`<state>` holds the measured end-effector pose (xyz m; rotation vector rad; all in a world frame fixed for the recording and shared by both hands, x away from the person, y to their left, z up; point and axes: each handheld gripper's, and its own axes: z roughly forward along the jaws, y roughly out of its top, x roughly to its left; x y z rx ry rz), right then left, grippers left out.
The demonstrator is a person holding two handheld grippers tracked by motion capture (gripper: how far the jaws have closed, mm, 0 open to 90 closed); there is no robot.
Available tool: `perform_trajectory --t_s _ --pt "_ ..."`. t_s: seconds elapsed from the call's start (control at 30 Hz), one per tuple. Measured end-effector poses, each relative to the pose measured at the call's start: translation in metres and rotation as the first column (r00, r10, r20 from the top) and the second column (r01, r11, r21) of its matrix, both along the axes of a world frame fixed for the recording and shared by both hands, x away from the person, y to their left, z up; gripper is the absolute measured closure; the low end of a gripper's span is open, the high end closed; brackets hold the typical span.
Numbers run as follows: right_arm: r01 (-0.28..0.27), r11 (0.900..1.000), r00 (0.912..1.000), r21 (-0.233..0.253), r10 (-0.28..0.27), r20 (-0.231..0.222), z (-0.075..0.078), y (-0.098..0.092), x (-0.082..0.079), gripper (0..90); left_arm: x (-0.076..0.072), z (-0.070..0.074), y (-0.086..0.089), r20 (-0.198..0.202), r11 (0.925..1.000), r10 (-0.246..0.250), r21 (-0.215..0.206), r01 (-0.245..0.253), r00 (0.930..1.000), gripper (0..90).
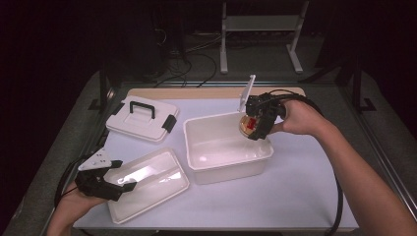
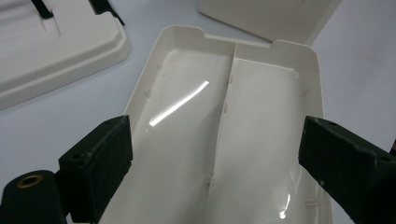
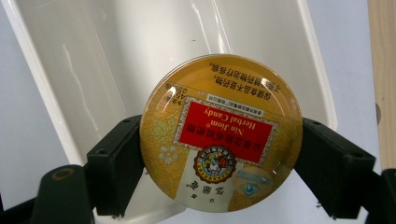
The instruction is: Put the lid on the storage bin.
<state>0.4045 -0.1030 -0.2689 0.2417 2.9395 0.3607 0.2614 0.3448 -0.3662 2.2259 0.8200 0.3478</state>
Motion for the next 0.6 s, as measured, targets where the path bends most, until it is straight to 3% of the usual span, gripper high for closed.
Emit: perform_trajectory --t_s 0.6 --pt "-0.013 1.0 0.9996 -0.021 0.013 -0.024 -0.019 0.013 0.009 20.2 0.0 -0.002 0.002 0.0 1.0 0.003 0.002 -0.003 1.0 9.4"
